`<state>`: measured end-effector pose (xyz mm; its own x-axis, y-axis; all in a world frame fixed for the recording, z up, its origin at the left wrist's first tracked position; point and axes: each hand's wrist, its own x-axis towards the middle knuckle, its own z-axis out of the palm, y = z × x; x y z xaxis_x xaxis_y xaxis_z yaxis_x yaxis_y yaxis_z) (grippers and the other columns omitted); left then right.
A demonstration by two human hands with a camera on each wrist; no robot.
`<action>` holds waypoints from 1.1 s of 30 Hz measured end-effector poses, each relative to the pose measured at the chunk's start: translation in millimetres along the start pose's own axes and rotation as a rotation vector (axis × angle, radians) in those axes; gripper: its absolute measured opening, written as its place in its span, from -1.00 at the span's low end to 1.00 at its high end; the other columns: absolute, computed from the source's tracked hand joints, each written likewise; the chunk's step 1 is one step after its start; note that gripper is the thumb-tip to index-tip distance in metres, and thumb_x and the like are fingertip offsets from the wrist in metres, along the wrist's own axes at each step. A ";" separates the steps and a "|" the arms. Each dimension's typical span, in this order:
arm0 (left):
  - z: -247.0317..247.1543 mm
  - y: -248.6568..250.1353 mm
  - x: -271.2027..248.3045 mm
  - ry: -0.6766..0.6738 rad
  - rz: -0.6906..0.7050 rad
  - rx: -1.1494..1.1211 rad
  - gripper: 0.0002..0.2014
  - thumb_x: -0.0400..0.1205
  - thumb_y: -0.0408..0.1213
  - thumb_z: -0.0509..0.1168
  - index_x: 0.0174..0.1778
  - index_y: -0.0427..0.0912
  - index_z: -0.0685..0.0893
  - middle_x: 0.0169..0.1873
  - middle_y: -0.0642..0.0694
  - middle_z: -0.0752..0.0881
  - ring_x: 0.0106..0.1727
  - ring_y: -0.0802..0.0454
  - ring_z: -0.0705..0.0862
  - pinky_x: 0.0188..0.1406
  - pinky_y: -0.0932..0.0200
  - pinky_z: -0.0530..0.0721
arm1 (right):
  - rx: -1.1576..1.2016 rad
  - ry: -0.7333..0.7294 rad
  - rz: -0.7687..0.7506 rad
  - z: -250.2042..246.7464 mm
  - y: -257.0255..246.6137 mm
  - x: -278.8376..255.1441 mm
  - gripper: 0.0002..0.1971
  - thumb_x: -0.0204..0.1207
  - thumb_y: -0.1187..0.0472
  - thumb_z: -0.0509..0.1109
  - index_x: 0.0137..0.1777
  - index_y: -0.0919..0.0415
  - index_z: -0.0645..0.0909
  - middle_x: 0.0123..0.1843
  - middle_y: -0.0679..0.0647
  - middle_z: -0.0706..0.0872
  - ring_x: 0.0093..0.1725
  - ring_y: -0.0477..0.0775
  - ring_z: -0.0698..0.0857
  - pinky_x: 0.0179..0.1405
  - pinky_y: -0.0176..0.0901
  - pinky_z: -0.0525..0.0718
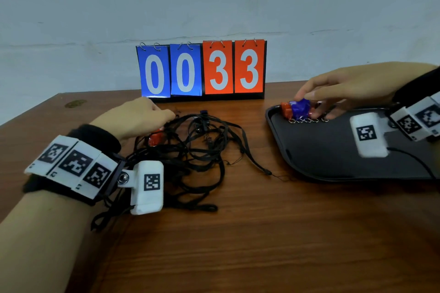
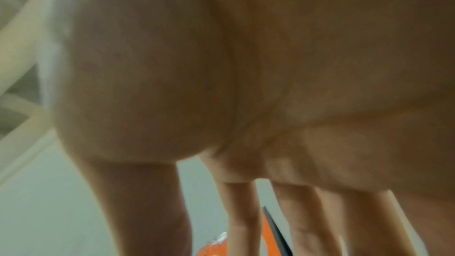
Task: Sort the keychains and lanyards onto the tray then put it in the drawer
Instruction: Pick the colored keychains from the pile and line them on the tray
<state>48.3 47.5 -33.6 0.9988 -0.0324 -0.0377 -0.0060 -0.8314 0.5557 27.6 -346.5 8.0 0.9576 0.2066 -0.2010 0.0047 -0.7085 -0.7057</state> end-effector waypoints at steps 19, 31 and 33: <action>7.6 5.7 -4.1 -0.210 -0.047 0.243 -0.51 0.71 0.30 0.18 0.15 0.02 0.82 0.10 -0.05 0.81 0.20 -0.07 0.71 0.50 -0.12 0.52 | -0.237 0.155 0.314 -20.1 49.5 26.7 -0.82 0.68 -0.01 0.36 0.17 0.00 0.67 0.27 0.29 0.73 -0.11 0.07 0.79 -0.26 -0.15 0.64; 2.1 7.8 -9.3 -0.348 -0.031 0.392 -0.42 0.51 0.48 0.28 0.27 0.18 0.74 0.10 -0.18 0.86 -0.08 -0.07 0.76 -0.01 -0.01 0.68 | -0.271 0.149 0.313 -18.5 53.4 36.2 -0.84 0.71 0.10 0.34 0.22 0.06 0.64 -0.02 0.27 0.76 -0.39 -0.01 0.69 -0.47 -0.21 0.58; 0.0 10.5 -11.8 -0.376 -0.013 0.486 -0.27 0.46 0.49 0.30 0.49 0.17 0.60 0.33 -0.03 0.74 0.27 -0.04 0.72 0.38 -0.04 0.62 | -0.276 0.130 0.308 -17.5 52.5 35.6 -0.82 0.72 0.11 0.33 0.25 0.10 0.65 -0.10 0.29 0.71 -0.39 0.05 0.61 -0.47 -0.21 0.54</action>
<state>36.4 39.2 -27.4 0.9135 -0.1402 -0.3820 -0.1038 -0.9880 0.1143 67.0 -388.2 -24.4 0.9545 -0.1173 -0.2742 -0.2273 -0.8814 -0.4141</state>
